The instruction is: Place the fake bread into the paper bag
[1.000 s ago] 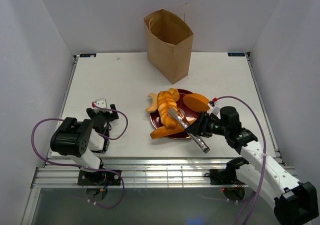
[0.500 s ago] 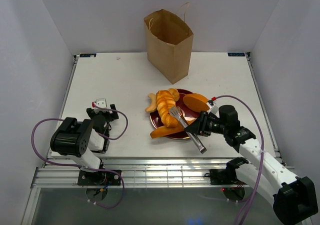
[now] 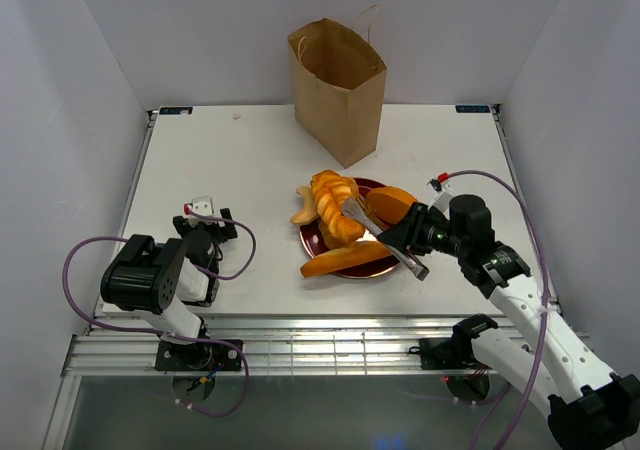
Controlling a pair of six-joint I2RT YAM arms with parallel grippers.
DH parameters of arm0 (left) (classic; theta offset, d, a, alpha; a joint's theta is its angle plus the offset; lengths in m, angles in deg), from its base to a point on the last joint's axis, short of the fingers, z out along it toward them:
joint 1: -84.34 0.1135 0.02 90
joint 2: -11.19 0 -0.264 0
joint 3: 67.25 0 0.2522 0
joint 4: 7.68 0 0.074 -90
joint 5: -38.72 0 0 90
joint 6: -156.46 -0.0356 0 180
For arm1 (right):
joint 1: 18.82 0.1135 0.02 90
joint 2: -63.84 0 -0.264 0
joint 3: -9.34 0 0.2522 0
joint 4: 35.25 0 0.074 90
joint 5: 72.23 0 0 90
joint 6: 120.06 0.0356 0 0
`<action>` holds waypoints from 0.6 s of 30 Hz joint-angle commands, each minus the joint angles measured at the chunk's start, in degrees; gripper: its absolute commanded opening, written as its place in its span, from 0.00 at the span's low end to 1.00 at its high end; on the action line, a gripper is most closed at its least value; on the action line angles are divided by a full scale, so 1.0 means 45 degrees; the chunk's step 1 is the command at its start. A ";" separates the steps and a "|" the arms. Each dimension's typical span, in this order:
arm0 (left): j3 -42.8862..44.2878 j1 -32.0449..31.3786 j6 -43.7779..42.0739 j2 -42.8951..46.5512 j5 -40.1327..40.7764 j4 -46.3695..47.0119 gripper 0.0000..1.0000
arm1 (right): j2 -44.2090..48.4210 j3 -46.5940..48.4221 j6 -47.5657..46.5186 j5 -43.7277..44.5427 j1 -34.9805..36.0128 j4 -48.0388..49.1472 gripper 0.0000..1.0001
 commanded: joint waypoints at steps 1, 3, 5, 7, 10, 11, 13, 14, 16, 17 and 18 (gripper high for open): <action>0.0122 0.0047 0.0161 0.0221 -0.0168 0.1263 0.98 | 0.0423 0.0939 -0.0545 0.0932 0.0007 -0.0466 0.10; 0.0103 0.0048 0.0161 0.0221 -0.0168 0.1263 0.98 | 0.0482 0.1114 -0.0681 0.1012 0.0007 -0.0603 0.08; 0.0103 0.0047 0.0161 0.0221 -0.0168 0.1263 0.98 | 0.0347 0.1387 -0.1380 0.0934 0.0007 -0.0915 0.08; 0.0102 0.0047 0.0161 0.0221 -0.0168 0.1283 0.98 | 0.0171 0.2070 -0.1930 0.1302 0.0007 -0.1770 0.08; 0.0102 0.0047 0.0161 0.0221 -0.0168 0.1264 0.98 | 0.0150 0.2812 -0.2868 0.1363 0.0007 -0.2126 0.08; 0.0102 0.0047 0.0161 0.0221 -0.0168 0.1263 0.98 | 0.0247 0.2969 -0.3276 0.1305 0.0007 -0.2224 0.08; 0.0122 0.0047 0.0161 0.0221 -0.0168 0.1283 0.98 | 0.0306 0.3475 -0.3688 0.1033 0.0007 -0.2225 0.08; 0.0122 0.0047 0.0161 0.0221 -0.0168 0.1283 0.98 | 0.0364 0.3614 -0.3864 0.0954 0.0007 -0.2225 0.08; 0.0102 0.0047 0.0161 0.0221 -0.0168 0.1263 0.98 | 0.0423 0.4081 -0.4431 0.0758 0.0007 -0.2206 0.08; 0.0102 0.0047 0.0161 0.0221 -0.0168 0.1263 0.98 | 0.0443 0.4219 -0.4606 0.0719 0.0007 -0.2186 0.08; 0.0122 0.0047 0.0161 0.0221 -0.0168 0.1283 0.98 | 0.0482 0.4317 -0.4879 0.0680 0.0007 -0.1993 0.08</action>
